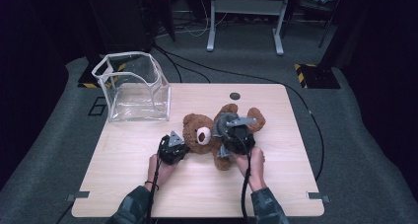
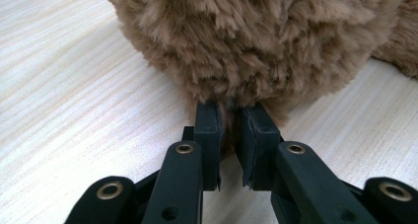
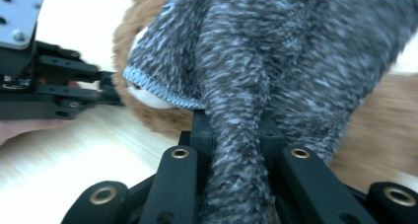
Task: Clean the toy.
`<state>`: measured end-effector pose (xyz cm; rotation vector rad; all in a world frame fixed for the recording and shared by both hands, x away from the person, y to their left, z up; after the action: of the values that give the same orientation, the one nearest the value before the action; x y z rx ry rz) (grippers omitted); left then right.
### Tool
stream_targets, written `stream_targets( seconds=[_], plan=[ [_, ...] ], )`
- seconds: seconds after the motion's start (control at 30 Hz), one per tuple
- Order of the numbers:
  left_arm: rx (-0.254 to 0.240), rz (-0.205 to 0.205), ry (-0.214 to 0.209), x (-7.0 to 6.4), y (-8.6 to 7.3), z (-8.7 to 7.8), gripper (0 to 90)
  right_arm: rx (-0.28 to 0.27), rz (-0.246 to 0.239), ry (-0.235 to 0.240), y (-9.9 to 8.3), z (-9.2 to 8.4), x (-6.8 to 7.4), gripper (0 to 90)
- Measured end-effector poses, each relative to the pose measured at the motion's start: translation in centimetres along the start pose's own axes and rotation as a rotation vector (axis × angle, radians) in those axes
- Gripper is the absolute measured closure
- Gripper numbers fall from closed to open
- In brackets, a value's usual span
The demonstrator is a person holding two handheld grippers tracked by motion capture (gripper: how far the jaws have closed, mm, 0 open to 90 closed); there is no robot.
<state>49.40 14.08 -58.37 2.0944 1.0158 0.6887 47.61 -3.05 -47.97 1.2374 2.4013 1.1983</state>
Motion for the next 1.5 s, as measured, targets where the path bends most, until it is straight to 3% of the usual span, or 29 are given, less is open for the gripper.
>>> stream_targets(
  seconds=[0.07,0.1,0.17,0.3,0.43,0.5,0.63,0.67,0.73,0.83,0.93,0.97,1.03,1.13,1.2,1.23,1.33,1.37,1.4,1.43,1.47,1.5],
  plan=[
    [0.001,-0.001,0.000,0.0,0.0,0.0,79.1,0.016,0.001,0.020,-0.2,1.0,0.3,76.5],
    [0.001,-0.004,-0.001,0.0,0.0,0.0,79.1,0.054,-0.019,0.016,-1.1,2.7,0.7,76.7],
    [-0.001,-0.005,0.002,0.1,0.0,0.0,79.1,0.088,-0.007,0.032,-2.3,4.0,1.1,76.9],
    [0.000,-0.007,0.001,0.1,0.0,0.0,79.1,0.126,-0.019,0.029,-3.9,5.0,1.1,77.3],
    [0.000,-0.004,0.001,0.1,0.0,0.0,79.1,0.217,-0.006,0.041,-5.3,4.4,1.1,77.4],
    [0.002,-0.007,-0.003,0.1,0.0,0.0,79.1,0.223,0.000,0.043,-5.3,4.0,0.9,77.3],
    [0.004,-0.013,-0.012,0.2,0.0,0.0,78.7,0.193,-0.014,0.065,-4.4,3.3,1.3,76.7],
    [0.006,-0.019,-0.018,0.1,0.0,0.0,75.4,0.150,-0.042,0.082,-3.4,3.3,2.2,76.3],
    [0.001,-0.016,-0.021,0.0,0.0,0.0,72.9,0.126,-0.069,0.094,-2.5,3.7,3.2,75.9],
    [0.007,-0.012,-0.023,0.1,0.0,0.0,73.3,0.132,-0.073,0.083,-2.1,5.1,3.5,75.6],
    [0.008,-0.012,-0.015,0.2,0.0,0.0,76.7,0.153,-0.063,0.080,-2.4,6.0,3.0,75.8],
    [0.008,-0.014,-0.011,0.3,0.0,0.0,76.7,0.163,-0.048,0.086,-2.7,6.3,2.8,75.9],
    [0.008,-0.017,-0.010,0.3,0.0,0.0,77.8,0.245,-0.020,0.080,-4.1,6.4,2.4,76.4],
    [0.007,-0.017,-0.010,0.2,0.0,0.0,78.2,0.306,-0.024,0.062,-5.0,5.1,2.2,76.8],
    [0.007,-0.015,-0.011,0.2,0.0,0.0,78.2,0.318,-0.019,0.059,-5.2,4.8,2.2,76.8],
    [0.007,-0.014,-0.011,0.2,0.0,0.0,78.2,0.349,-0.019,0.058,-5.6,3.7,2.2,76.8],
    [0.007,-0.018,-0.012,0.2,0.0,0.0,78.2,0.330,-0.035,0.067,-5.4,2.9,2.3,76.6],
    [0.003,-0.017,-0.009,0.2,0.0,0.0,78.2,0.286,-0.038,0.076,-4.6,2.3,2.7,76.3],
    [0.003,-0.018,-0.008,0.2,0.0,0.0,78.2,0.286,-0.038,0.076,-4.6,2.3,2.7,76.3],
    [0.002,-0.017,-0.008,0.2,0.0,0.0,78.2,0.235,-0.065,0.107,-3.6,2.6,3.4,76.0],
    [0.002,-0.017,-0.008,0.2,0.0,0.0,78.2,0.235,-0.065,0.107,-3.6,2.6,3.4,76.0],
    [-0.001,-0.019,-0.007,0.2,0.0,0.1,78.2,0.212,-0.076,0.104,-3.0,3.7,3.8,75.7]
  ],
)
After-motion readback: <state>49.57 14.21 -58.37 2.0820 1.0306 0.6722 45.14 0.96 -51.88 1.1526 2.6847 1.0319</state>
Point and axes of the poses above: each handheld gripper's, and its own axes: z roughly forward along the jaws, y roughly out of its top, x roughly to its left, the point moved 9 cm from there along z, roughly forward along the jaws, and after that the axes turned 11 degrees about y, right-handed, at the moved point
